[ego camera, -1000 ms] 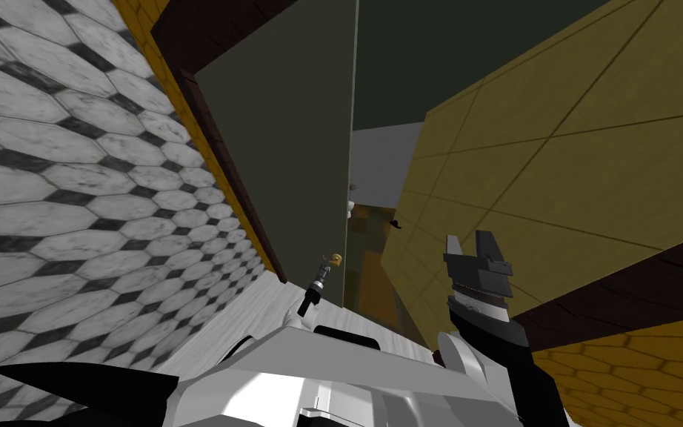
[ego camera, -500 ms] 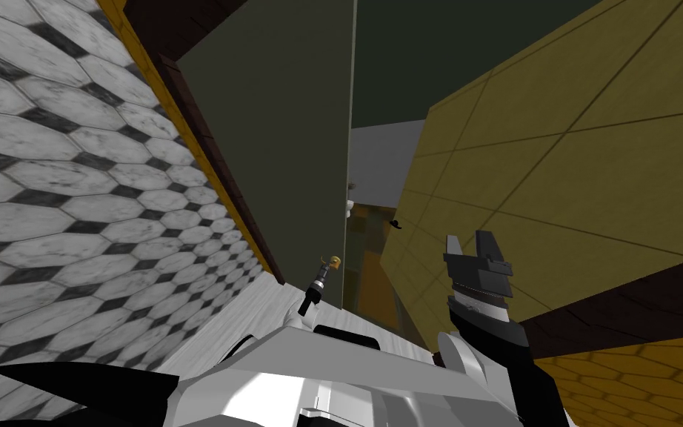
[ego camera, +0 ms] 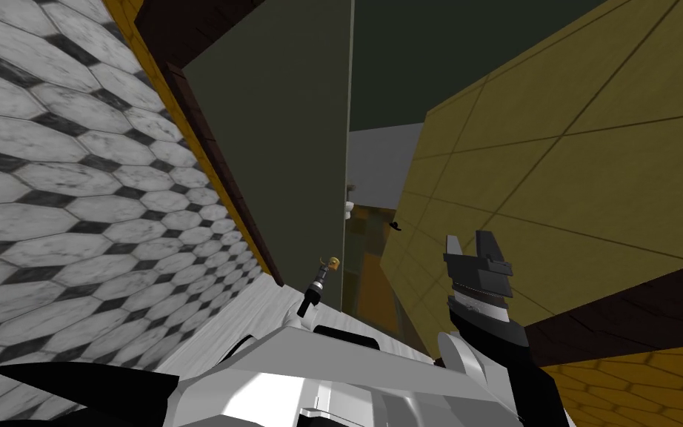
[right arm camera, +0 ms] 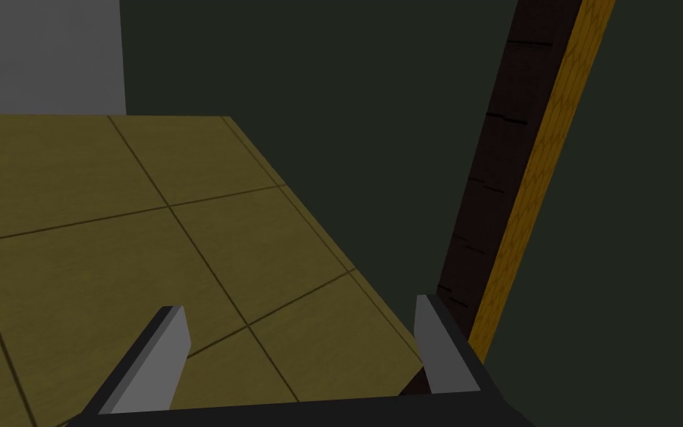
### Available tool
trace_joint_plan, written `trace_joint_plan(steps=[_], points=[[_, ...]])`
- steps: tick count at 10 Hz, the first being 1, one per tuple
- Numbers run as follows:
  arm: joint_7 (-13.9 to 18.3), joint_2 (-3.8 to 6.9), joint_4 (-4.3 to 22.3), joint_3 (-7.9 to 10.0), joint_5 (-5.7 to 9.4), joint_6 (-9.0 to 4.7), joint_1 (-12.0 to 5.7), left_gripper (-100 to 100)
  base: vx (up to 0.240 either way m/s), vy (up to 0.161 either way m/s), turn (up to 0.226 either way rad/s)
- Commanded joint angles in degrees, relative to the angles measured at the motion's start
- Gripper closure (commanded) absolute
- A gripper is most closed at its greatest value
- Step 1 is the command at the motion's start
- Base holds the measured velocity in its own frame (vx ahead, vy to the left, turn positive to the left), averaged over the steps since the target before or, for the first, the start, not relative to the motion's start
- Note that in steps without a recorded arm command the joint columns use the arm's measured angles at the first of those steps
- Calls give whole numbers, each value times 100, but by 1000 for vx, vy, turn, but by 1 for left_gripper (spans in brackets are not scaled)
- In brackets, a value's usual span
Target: Push the door open
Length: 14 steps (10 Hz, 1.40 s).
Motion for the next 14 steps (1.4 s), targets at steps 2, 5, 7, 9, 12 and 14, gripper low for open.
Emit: trace_joint_plan(steps=[2, 5, 7, 9, 12, 14], points=[[-14, 84, -127, 78, 39, 38, 1, 100, 124, -66, 21], [-91, 164, -119, 244, 126, 40, 3, 100, 174, -68, 44], [-130, 194, -114, 328, 171, 41, 3, 100, 123, -55, 34], [-172, 218, -109, 419, 219, 42, 4, 100, 138, -71, 45], [-247, 244, -101, 580, 304, 44, 6, 100, 158, -75, 70], [-293, 250, -96, 680, 357, 45, 7, 100, 162, -95, 50]])
